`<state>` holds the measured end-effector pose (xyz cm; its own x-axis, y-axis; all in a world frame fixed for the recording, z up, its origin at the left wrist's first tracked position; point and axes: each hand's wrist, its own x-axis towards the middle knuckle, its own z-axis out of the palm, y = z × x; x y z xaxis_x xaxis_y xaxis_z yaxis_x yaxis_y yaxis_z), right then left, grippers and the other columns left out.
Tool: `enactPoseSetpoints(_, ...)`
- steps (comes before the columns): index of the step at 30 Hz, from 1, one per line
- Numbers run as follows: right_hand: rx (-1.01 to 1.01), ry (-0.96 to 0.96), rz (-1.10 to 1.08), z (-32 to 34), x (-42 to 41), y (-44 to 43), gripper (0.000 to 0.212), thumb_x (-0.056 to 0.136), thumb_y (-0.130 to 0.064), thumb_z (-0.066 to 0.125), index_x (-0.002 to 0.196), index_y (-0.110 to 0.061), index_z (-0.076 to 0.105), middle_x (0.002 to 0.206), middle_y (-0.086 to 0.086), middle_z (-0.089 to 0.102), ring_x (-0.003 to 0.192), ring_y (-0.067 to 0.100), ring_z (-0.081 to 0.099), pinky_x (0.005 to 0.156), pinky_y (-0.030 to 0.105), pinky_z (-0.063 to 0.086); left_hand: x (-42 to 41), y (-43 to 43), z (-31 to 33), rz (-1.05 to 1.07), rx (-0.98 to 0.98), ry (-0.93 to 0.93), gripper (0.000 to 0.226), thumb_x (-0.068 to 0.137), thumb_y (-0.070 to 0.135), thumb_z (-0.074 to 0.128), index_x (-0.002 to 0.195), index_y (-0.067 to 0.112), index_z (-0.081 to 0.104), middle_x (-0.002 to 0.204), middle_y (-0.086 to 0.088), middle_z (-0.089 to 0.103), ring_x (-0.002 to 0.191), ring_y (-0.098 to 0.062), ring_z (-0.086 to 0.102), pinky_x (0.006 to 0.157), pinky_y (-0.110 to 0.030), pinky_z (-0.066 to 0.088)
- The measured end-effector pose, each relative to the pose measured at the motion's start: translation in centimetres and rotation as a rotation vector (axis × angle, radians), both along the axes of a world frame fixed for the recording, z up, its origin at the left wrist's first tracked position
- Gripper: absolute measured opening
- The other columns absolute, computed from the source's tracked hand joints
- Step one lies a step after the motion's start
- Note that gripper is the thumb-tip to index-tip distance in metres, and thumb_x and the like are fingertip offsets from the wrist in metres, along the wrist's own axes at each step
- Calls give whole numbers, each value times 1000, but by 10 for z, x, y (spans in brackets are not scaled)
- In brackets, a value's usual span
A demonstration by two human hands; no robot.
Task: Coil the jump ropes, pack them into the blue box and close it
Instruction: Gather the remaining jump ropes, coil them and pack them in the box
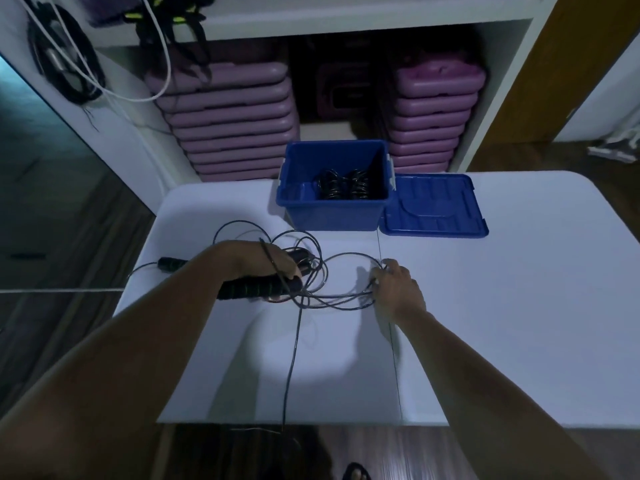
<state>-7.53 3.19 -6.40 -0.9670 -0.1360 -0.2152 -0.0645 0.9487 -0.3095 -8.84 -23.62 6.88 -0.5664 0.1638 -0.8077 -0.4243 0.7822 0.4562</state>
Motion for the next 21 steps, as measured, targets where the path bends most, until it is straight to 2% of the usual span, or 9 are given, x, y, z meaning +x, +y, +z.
enactPoseSetpoints(3,-110,23,-4,11,-6,9,22,99,-20,43,110,-14,61,109,12,62,96,31,59,82,37,50,-14,-7,16,-194,-111,-57,47,71,40,67,108,12,74,94,-14,77,77,-25,72,76,-39,56)
enactPoseSetpoints(5,-232,-9,-78,19,-8,15,16,98,-28,47,99,-22,61,91,8,67,83,28,62,73,37,52,-20,-6,31,-275,-178,-47,47,66,40,66,104,14,76,95,-13,77,78,-25,72,79,-40,57)
enactPoseSetpoints(7,-362,-21,-174,29,-9,19,15,96,-37,53,88,-27,60,74,1,65,68,20,60,60,31,49,-25,-4,45,-269,-168,44,35,76,34,64,103,15,76,97,-13,76,79,-25,71,76,-38,57)
enactPoseSetpoints(9,-420,-13,-228,43,-10,22,24,95,-41,58,79,-22,60,64,-2,59,58,15,54,53,27,41,-30,-4,53,-163,-88,175,24,92,22,57,106,11,72,98,-15,74,78,-24,68,71,-35,56)
enactPoseSetpoints(11,-500,-49,-293,56,-10,25,30,93,-41,61,75,-17,61,65,0,60,55,14,53,52,25,40,-35,-4,54,-53,-33,281,20,96,17,52,102,13,71,99,-20,72,75,-25,69,65,-34,55)
enactPoseSetpoints(13,-664,-130,-379,67,-10,29,28,93,-36,64,76,-13,63,66,2,58,53,19,52,54,25,41,-39,0,53,1,-52,390,21,95,15,51,100,11,72,103,-21,71,79,-28,70,64,-33,54)
enactPoseSetpoints(17,-923,-299,-496,84,-3,36,17,95,-21,63,84,-8,65,71,5,53,52,18,43,48,27,35,-40,22,52,13,-189,608,23,96,8,50,108,0,68,116,-20,66,95,-28,59,87,-41,50)
enactPoseSetpoints(20,-1028,-364,-529,95,5,39,11,95,-15,61,92,-7,67,75,5,53,54,15,42,48,24,31,-39,39,51,-65,-162,587,13,98,10,50,100,16,62,105,-6,62,85,-20,58,72,-28,49)
enactPoseSetpoints(21,-1054,-383,-538,98,8,40,11,95,-14,61,93,-5,67,76,5,53,55,14,42,49,24,30,-40,43,50,-90,-150,582,13,98,11,50,100,20,60,104,-4,60,86,-19,57,72,-26,49)
